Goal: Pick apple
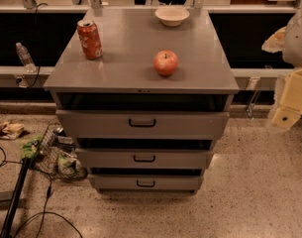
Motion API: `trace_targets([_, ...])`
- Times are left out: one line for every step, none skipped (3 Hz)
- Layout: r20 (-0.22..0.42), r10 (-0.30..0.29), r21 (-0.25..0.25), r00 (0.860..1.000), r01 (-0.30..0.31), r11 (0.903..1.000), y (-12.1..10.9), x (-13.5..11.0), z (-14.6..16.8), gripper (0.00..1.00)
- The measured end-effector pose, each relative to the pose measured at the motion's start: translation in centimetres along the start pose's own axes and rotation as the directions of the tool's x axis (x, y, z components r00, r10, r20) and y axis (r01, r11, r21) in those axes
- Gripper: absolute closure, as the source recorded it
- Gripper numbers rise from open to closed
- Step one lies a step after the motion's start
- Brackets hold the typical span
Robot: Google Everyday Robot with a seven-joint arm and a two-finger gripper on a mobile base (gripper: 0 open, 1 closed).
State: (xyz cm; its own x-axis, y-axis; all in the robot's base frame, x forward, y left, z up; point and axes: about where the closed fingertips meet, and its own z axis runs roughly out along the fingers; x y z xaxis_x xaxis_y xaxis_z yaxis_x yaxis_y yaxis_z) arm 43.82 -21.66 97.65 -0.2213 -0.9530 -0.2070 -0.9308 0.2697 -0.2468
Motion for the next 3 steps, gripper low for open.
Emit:
trace_targets([0.000, 0.000, 0.000, 1.000, 0.000, 1.0000, 0.0, 0.0, 0.0, 0.00])
trace_targets([0.177, 0.052, -0.002, 0.983, -0.052, 0.9986, -1.6, -1.9, 1.7, 0.00])
trace_targets([0.413, 0.116, -0.015, 0.903, -0.121, 0.9926, -5.4, -4.8, 5.1, 0.00])
